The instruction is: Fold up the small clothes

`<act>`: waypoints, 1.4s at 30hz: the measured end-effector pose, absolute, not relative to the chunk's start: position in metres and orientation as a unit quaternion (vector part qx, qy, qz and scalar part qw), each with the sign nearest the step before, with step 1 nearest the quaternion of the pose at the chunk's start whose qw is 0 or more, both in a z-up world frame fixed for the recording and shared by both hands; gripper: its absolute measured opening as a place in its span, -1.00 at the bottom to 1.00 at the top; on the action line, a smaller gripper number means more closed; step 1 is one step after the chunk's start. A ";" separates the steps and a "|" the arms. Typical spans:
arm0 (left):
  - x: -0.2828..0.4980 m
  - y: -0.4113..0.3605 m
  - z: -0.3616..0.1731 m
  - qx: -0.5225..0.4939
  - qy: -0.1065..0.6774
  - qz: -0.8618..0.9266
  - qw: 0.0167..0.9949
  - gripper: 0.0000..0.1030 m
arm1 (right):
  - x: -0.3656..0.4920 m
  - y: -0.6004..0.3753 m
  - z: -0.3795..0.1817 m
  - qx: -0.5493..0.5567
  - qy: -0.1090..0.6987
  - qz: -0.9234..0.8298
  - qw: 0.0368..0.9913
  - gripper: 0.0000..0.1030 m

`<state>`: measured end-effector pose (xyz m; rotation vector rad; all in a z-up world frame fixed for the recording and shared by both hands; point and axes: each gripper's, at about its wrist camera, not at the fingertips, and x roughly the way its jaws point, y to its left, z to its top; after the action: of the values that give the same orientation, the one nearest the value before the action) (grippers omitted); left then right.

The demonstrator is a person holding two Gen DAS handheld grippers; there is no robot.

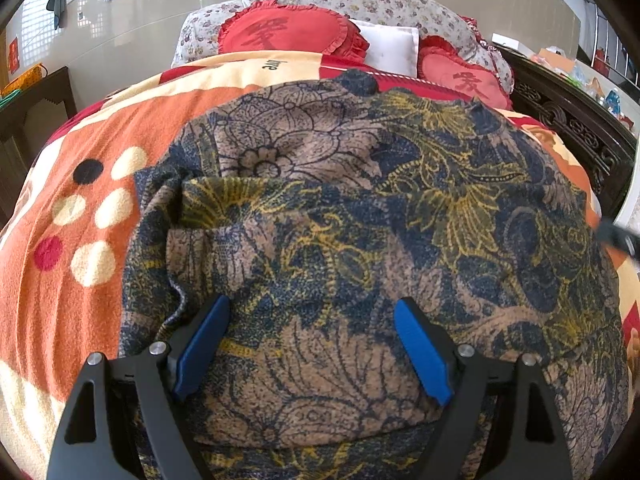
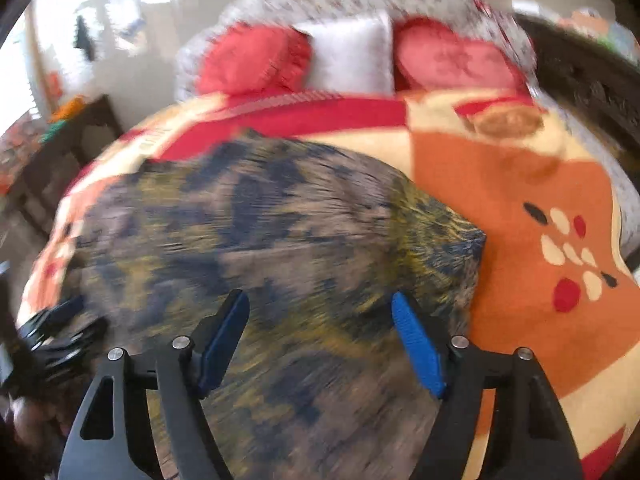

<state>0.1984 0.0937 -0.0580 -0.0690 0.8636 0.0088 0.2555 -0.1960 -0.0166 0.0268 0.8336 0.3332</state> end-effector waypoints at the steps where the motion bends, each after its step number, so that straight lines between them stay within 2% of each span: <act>1: 0.198 0.093 -0.058 -0.033 0.418 0.004 0.908 0.71 | 0.243 -0.192 -0.017 0.007 0.400 0.170 0.901 0.22; 6: 0.199 0.093 -0.058 -0.031 0.419 0.006 0.907 0.71 | 0.202 -0.184 -0.056 -0.056 0.415 0.115 0.901 0.27; 10: 0.199 0.093 -0.058 -0.031 0.420 0.004 0.907 0.71 | 0.207 -0.186 -0.056 -0.050 0.410 0.122 0.903 0.37; 42: 0.198 0.092 -0.058 -0.030 0.419 0.001 0.908 0.82 | 0.198 -0.184 -0.056 -0.067 0.400 0.113 0.907 0.38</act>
<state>0.1984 0.0920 -0.0585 -0.0612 0.8641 0.0020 0.1979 -0.1841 -0.0557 -0.1382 0.8255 0.2329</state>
